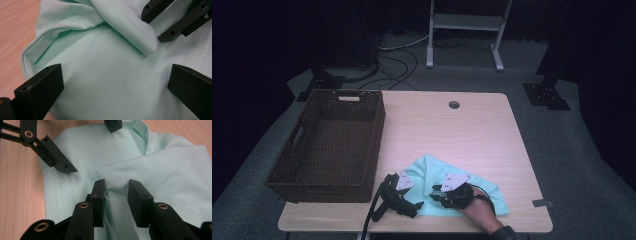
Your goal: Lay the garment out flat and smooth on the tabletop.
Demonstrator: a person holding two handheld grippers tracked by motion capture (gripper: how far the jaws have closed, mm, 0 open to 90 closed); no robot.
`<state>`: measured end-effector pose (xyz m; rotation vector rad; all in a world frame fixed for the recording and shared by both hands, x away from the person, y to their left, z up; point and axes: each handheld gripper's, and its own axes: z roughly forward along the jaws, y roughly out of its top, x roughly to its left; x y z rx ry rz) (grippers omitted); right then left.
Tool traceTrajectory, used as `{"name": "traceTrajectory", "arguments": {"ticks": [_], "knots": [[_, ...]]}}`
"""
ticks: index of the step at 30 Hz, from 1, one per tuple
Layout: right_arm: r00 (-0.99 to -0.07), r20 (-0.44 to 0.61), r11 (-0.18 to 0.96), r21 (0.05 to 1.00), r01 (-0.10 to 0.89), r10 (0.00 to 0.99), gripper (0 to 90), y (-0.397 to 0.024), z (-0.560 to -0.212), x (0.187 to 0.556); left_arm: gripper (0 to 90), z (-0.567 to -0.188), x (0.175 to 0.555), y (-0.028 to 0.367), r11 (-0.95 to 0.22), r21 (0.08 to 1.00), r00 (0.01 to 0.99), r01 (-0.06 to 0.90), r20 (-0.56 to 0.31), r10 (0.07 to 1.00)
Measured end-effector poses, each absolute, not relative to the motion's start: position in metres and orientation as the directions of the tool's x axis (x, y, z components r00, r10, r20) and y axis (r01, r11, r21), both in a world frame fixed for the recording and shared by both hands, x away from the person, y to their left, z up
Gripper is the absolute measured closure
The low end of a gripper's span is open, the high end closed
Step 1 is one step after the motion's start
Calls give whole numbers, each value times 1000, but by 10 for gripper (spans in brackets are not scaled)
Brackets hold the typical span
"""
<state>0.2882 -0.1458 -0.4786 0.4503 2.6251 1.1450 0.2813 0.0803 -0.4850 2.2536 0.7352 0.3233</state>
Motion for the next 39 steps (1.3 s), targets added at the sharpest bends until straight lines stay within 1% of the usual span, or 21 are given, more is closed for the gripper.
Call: {"name": "traceTrajectory", "arguments": {"ticks": [6,7,10,12,20,39], "knots": [[-913,-96,639,743,199,396,746,-146,-478,289,0,-485,281,80,-568,714,805,410,11,594],[-912,-92,636,744,203,399,771,-146,-478,289,0,-485,281,80,-568,714,805,410,11,594],[-911,-59,618,752,228,408,832,-149,-478,292,0,-485,281,80,-568,714,804,411,10,595],[-912,-30,605,758,246,409,848,-150,-478,295,0,-485,281,80,-568,714,804,410,11,595],[-908,-18,586,770,254,418,862,-153,-471,295,0,-485,281,80,-568,714,804,410,11,595],[-890,-12,527,809,260,457,862,-167,-455,298,0,-485,281,80,-567,715,804,410,11,595]]}}
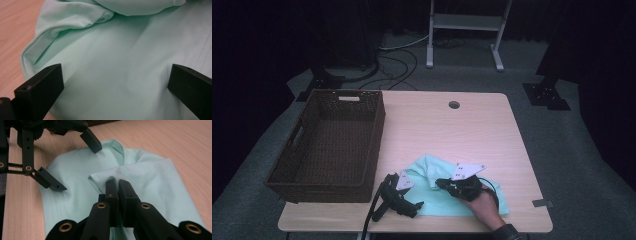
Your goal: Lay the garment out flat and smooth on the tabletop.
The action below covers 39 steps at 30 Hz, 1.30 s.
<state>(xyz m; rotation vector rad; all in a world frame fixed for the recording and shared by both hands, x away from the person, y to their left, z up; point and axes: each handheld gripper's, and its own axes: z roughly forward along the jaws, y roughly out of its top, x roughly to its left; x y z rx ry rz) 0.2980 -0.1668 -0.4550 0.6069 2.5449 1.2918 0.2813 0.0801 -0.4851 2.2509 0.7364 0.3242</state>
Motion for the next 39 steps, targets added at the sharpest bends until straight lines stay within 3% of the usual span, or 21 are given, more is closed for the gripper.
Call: {"name": "traceTrajectory", "arguments": {"ticks": [39], "knots": [[-843,21,441,845,303,538,863,-193,-436,315,0,-485,281,80,-567,715,804,408,12,594]]}}
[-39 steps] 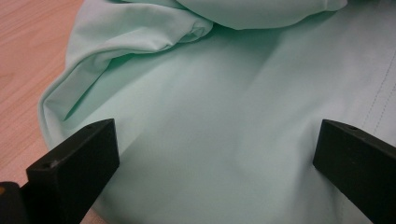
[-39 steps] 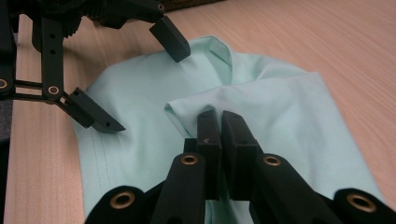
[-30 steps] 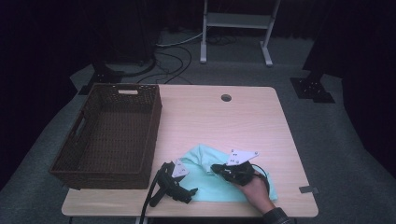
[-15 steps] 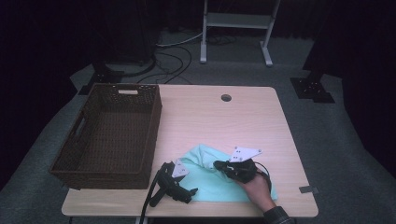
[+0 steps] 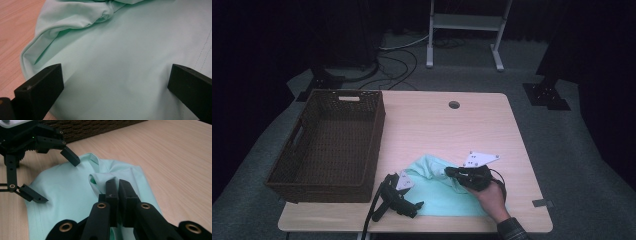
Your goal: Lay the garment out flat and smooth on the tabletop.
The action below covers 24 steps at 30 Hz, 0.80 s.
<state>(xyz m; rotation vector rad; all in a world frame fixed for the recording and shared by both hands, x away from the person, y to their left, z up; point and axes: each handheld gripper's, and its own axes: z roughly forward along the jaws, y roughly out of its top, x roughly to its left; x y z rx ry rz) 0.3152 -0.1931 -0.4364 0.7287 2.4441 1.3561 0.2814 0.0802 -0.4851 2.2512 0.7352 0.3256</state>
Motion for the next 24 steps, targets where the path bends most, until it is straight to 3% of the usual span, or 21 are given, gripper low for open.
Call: {"name": "traceTrajectory", "arguments": {"ticks": [24], "knots": [[-798,43,404,845,350,601,865,-218,-422,349,0,-485,281,80,-567,715,804,408,12,594]]}}
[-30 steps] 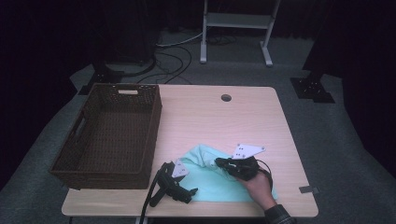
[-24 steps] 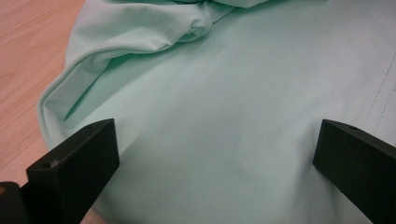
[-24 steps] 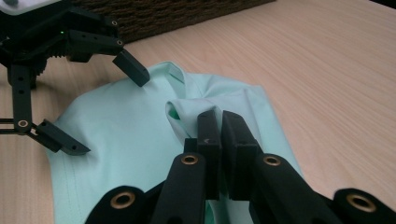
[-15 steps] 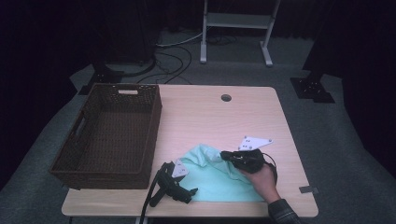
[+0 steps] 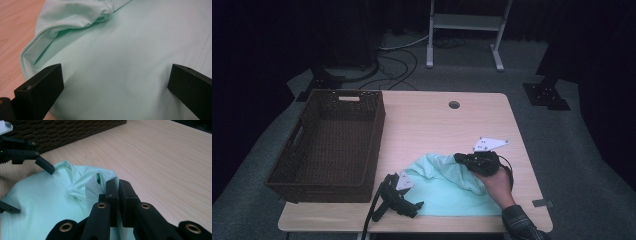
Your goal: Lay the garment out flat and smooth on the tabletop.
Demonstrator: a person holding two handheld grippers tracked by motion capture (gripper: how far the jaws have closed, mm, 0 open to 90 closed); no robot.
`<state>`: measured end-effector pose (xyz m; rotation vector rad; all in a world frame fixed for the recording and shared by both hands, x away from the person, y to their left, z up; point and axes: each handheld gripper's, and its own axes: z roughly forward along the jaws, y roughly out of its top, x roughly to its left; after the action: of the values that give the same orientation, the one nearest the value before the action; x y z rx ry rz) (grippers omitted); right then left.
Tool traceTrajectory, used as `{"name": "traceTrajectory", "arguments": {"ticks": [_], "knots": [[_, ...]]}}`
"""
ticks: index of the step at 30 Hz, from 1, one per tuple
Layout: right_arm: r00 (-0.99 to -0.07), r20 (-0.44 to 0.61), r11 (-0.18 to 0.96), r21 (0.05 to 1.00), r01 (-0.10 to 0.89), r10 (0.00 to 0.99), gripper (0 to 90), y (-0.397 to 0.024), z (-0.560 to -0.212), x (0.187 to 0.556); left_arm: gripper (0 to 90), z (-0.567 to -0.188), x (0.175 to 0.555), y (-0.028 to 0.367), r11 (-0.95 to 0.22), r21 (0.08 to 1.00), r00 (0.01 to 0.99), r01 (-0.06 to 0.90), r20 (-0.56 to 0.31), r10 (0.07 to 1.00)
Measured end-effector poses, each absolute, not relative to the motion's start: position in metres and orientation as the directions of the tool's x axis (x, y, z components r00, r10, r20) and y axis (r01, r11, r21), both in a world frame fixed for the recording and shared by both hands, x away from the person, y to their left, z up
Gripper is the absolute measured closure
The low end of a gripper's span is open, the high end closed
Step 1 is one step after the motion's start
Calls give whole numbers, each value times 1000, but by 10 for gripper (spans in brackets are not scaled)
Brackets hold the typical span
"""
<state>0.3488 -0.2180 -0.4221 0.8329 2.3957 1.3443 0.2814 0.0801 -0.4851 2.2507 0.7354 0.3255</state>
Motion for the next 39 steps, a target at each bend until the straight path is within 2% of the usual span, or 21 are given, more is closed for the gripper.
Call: {"name": "traceTrajectory", "arguments": {"ticks": [39], "knots": [[-760,52,421,807,414,648,865,-232,-427,400,0,-485,281,80,-570,713,805,408,12,593]]}}
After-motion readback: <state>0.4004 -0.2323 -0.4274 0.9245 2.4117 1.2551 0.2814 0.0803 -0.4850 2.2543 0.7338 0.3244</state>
